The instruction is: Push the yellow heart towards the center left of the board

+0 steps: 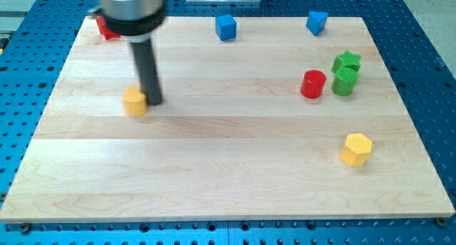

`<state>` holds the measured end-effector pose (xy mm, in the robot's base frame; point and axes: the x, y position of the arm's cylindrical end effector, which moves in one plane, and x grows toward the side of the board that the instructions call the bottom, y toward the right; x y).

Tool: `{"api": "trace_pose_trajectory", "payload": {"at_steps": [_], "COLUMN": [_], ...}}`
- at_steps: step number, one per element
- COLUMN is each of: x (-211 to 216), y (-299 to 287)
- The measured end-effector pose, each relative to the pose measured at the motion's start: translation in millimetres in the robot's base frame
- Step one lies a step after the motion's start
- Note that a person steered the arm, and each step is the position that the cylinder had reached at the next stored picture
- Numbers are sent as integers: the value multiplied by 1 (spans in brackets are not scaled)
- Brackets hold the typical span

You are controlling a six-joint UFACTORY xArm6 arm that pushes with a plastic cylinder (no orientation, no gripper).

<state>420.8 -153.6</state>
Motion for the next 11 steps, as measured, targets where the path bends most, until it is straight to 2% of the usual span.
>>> {"api": "trace_pose_trajectory", "payload": {"at_steps": [1, 2, 3, 4, 5, 6, 7, 10, 11], "x": [1, 9, 10, 43, 61, 42, 40, 55, 13], "y": [-17, 64, 22, 33, 19, -14, -83, 8, 8]}}
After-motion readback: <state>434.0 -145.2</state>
